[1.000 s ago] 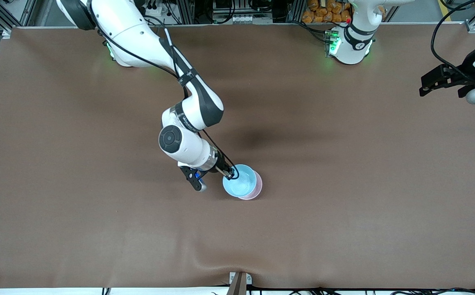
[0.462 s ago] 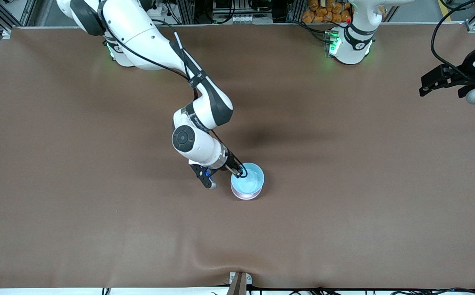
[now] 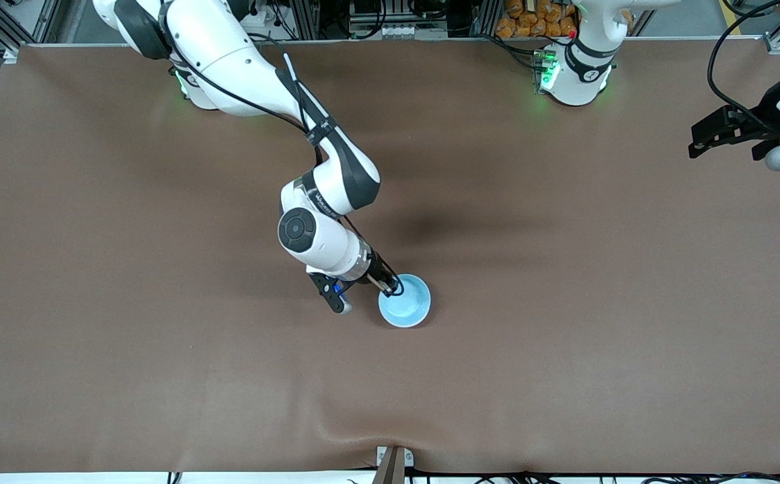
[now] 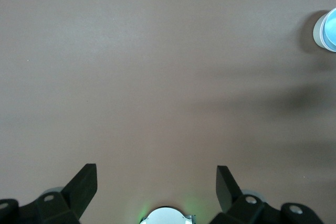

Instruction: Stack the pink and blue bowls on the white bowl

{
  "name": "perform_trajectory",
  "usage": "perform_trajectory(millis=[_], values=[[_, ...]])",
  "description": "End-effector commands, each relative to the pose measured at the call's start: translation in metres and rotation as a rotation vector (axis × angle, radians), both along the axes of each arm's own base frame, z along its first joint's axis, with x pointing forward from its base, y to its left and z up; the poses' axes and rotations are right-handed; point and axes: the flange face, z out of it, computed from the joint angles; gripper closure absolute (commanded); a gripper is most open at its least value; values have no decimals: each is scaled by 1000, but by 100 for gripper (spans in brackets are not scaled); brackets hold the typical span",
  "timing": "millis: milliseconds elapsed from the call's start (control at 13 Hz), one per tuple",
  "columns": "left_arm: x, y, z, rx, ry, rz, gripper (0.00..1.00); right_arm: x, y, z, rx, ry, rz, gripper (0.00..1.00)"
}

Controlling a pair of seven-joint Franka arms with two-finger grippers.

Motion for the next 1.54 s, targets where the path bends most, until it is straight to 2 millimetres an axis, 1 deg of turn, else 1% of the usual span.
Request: perform_trajectory(millis=[0,77,154,231,308,385,462,615,692,769,846,923,1000,1154,1308,1462], values=[[-4,2,3,-2,-11,-17,0,14,-31,52,-19,3,75,0],[-4,1,3,-2,-11,-19,0,25,-62,73,-53,-6,127,0],[-4,1,3,-2,-11,-19,0,33,-96,99,-61,8,181,0],[-4,1,3,-2,-11,-19,0,41,-136,121,-56,20,236,0],[-4,1,3,-2,-11,-20,0,47,-177,138,-47,20,296,0],[-4,1,2,-2,-10,-20,0,49,-221,157,-36,14,345,0],[-4,1,3,-2,-11,-20,0,47,-264,172,-28,-3,385,0],[-4,1,3,-2,-11,-20,0,30,-340,207,-95,-52,513,0],[-4,1,3,-2,-11,-20,0,16,-373,227,-143,-71,591,0],[-4,1,3,-2,-11,-20,0,2,-401,247,-173,-92,636,0],[-3,1,2,-2,-10,-20,0,-12,-421,264,-188,-107,670,0],[-3,0,1,-2,-7,-22,0,-25,-433,277,-197,-110,696,0],[-2,0,1,-2,-7,-22,0,-37,-439,292,-222,-97,720,0],[-2,0,1,-2,-7,-22,0,-57,-441,316,-299,-56,761,0],[-2,0,0,-3,-5,-22,0,-68,-445,327,-297,-41,764,0],[-2,-1,0,-3,-5,-24,0,-74,-451,334,-294,-46,783,0]])
